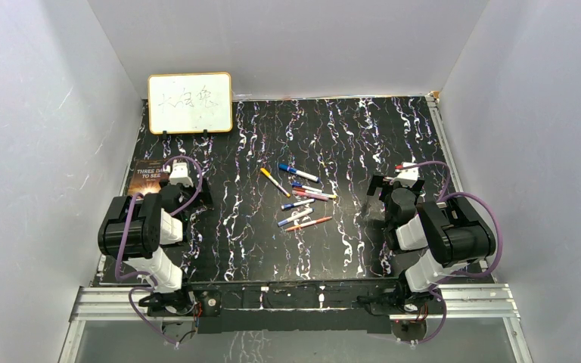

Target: Open the pen caps

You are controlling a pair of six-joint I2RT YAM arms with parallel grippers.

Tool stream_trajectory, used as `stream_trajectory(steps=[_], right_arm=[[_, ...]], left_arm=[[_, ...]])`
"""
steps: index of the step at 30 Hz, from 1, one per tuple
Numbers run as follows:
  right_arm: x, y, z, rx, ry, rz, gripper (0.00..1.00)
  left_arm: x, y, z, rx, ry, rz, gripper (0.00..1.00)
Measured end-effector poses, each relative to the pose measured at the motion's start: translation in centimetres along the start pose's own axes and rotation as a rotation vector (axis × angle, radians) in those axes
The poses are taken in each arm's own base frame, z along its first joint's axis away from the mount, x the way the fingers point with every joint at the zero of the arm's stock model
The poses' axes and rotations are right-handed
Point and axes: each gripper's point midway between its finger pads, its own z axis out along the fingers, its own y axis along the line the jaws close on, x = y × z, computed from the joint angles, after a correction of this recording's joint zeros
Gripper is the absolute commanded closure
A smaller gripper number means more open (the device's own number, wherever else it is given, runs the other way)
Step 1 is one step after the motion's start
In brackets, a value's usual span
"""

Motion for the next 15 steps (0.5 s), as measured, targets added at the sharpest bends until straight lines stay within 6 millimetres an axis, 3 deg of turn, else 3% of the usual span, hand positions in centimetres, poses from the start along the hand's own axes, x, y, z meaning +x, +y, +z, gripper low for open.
stream_trajectory(steps=[9, 15], right_arm=[[0.0, 0.0, 0.0, 0.0, -0.001, 0.0, 0.02], [-0.1, 0.5, -0.4, -0.04, -0.012, -0.003, 0.02]], left_arm=[[-0.2, -0.1, 0.0, 0.019, -0.009, -0.002, 0.02], [-0.1, -2.4, -1.0, 0.166, -0.035, 0.051, 0.02]])
